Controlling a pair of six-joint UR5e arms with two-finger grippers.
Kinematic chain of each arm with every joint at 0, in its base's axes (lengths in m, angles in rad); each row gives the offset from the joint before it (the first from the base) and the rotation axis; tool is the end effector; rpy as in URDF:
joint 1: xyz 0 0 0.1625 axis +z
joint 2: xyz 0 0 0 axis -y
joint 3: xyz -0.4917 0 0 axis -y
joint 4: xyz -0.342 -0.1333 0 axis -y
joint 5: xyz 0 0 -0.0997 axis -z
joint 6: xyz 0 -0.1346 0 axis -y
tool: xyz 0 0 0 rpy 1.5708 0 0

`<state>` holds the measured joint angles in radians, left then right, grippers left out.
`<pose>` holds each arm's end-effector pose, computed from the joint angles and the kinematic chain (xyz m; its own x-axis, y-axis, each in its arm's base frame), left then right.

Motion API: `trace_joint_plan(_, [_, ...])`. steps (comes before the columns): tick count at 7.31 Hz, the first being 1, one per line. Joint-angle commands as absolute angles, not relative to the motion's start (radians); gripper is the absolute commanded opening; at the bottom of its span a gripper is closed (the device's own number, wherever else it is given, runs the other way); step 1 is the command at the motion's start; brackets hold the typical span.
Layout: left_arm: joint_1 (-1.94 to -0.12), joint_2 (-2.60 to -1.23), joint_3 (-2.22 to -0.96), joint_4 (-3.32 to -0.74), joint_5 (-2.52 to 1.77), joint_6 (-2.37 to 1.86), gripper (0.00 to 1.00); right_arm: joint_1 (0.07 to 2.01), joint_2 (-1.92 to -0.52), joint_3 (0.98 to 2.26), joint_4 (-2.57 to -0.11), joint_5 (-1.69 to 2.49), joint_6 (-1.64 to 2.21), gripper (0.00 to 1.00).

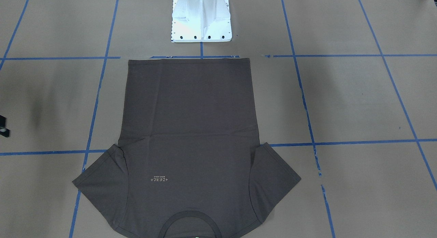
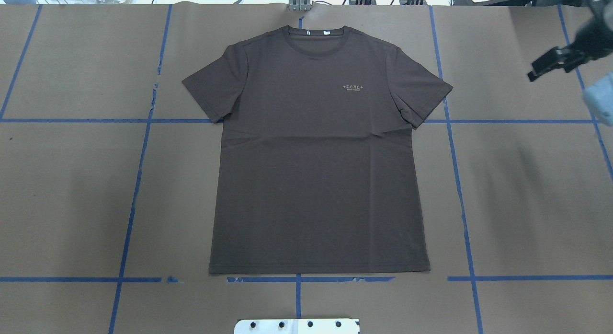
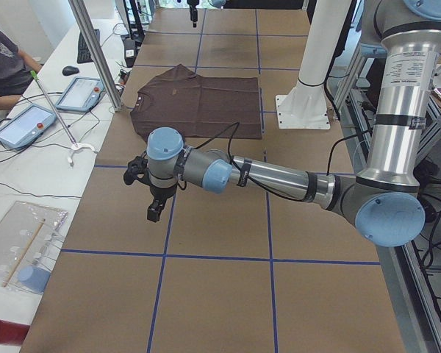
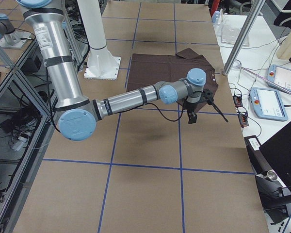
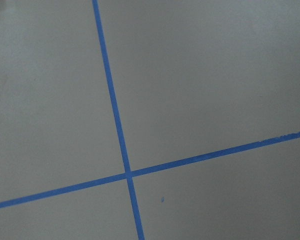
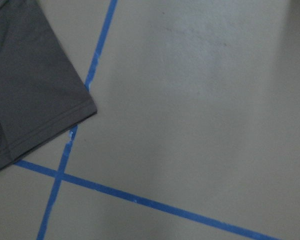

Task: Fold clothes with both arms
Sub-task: 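Move the right gripper over the sleeve nearest it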

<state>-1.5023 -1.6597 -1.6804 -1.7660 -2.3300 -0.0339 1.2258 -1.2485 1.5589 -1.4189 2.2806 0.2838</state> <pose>-0.0058 -0.5101 0.6367 0.7073 0.2817 -0.6483 -0.0393 0.9314 0.3619 -0.1655 -0.5953 0.5713 0.6756 -0.2730 0.6848 0.1182 0.9570 0.2648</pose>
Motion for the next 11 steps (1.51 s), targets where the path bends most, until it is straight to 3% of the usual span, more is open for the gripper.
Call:
trace_joint_plan(1, [-1.499, -1.673, -1.66, -1.824, -2.329, -0.051, 1.0, 1.155, -1.142, 1.343, -1.134, 2.25, 0.57, 1.0])
trace_joint_plan(3, [-1.497, -1.674, -1.66, -1.842, -2.329, -0.051, 1.0, 1.063, -1.045, 1.142, -0.956, 2.214, 0.659, 1.0])
trace_joint_plan(6, [-1.497, -1.669, -1.663, -1.873, -2.33, -0.051, 1.0, 1.009, -0.993, 1.056, -0.956, 2.135, 0.689, 1.0])
trace_joint_plan(11, [-1.499, -1.667, -1.664, -1.875, -2.332, -0.051, 1.0, 0.993, -0.982, 1.032, -0.962, 2.135, 0.695, 0.95])
